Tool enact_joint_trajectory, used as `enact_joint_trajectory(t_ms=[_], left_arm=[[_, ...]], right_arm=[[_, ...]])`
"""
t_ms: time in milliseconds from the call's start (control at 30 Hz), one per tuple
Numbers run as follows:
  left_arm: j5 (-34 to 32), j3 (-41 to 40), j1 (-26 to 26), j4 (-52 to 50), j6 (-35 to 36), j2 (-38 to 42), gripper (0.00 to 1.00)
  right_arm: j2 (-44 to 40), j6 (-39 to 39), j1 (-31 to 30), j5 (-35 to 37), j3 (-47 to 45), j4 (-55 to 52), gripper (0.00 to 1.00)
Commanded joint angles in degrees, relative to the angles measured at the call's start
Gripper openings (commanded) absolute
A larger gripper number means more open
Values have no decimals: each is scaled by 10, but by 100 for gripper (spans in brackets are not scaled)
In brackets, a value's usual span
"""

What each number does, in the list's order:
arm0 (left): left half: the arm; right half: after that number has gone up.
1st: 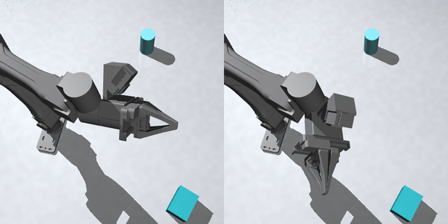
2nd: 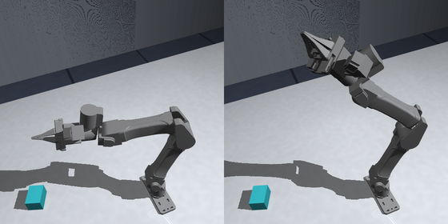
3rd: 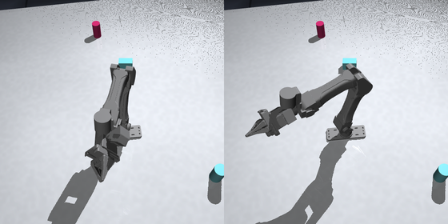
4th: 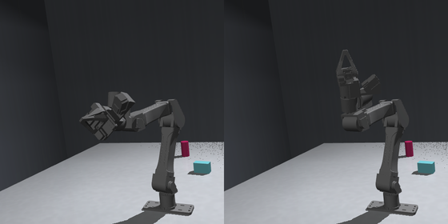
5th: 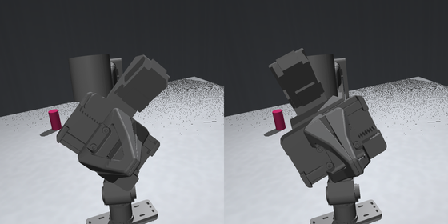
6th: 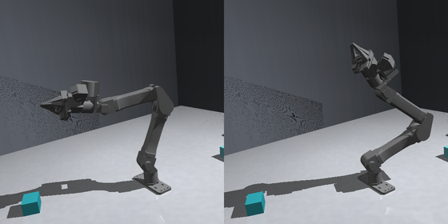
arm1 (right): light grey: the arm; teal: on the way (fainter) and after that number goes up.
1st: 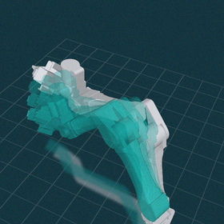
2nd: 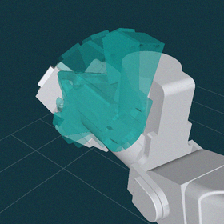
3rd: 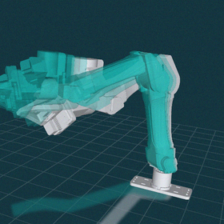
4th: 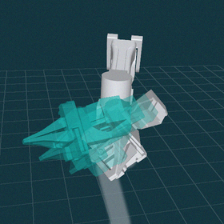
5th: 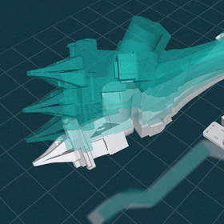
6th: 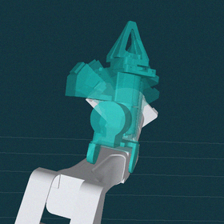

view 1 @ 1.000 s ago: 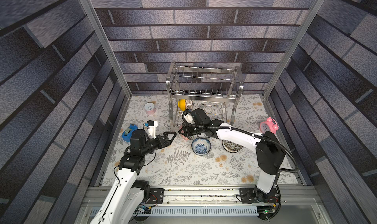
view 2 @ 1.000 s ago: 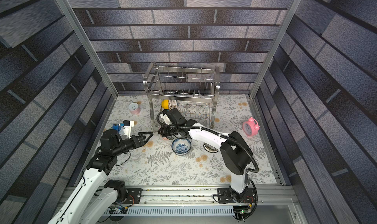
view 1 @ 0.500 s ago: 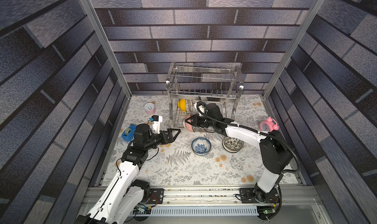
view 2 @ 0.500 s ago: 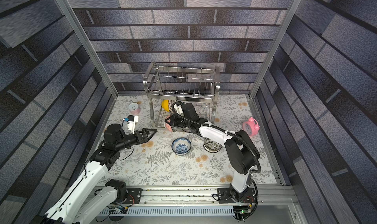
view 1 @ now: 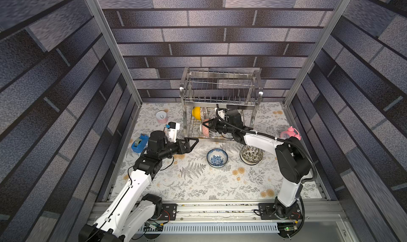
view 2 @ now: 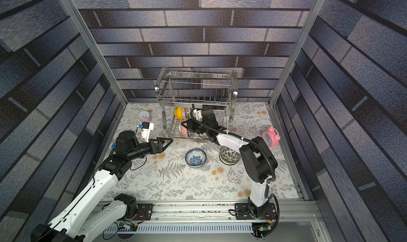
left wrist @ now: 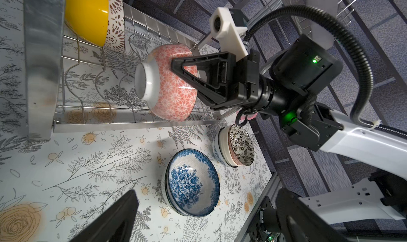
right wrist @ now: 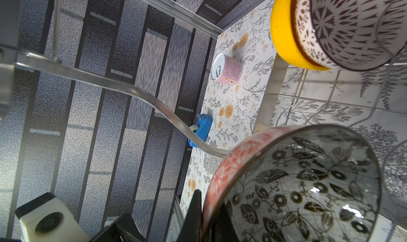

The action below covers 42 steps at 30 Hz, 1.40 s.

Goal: Load bowls into a dish rack
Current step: Place the bowl in the dish rack.

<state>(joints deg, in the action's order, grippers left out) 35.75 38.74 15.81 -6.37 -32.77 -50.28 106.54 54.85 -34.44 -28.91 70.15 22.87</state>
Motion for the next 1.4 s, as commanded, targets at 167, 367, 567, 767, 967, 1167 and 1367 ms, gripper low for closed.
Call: enact_joint_trajectory(t_ms=[167, 367, 567, 767, 967, 1167, 1367], left_arm=[[-9, 25, 9, 4, 25, -11, 100], [-13, 26, 15, 2, 29, -16, 100], [-16, 20, 18, -2, 33, -17, 100], [-19, 17, 18, -9, 43, -15, 100], [-20, 17, 18, -29, 44, -14, 100], [-22, 15, 19, -29, 42, -15, 100], [-23, 18, 20, -32, 44, -20, 100]], right_arm=[[31, 41, 16, -6, 21, 73, 0], [39, 35, 19, 33, 23, 72, 0], [55, 38, 23, 76, 35, 76, 0], [77, 38, 24, 110, 59, 70, 0], [105, 32, 24, 128, 89, 67, 0], [126, 28, 25, 170, 108, 57, 0], [130, 23, 27, 205, 117, 46, 0]])
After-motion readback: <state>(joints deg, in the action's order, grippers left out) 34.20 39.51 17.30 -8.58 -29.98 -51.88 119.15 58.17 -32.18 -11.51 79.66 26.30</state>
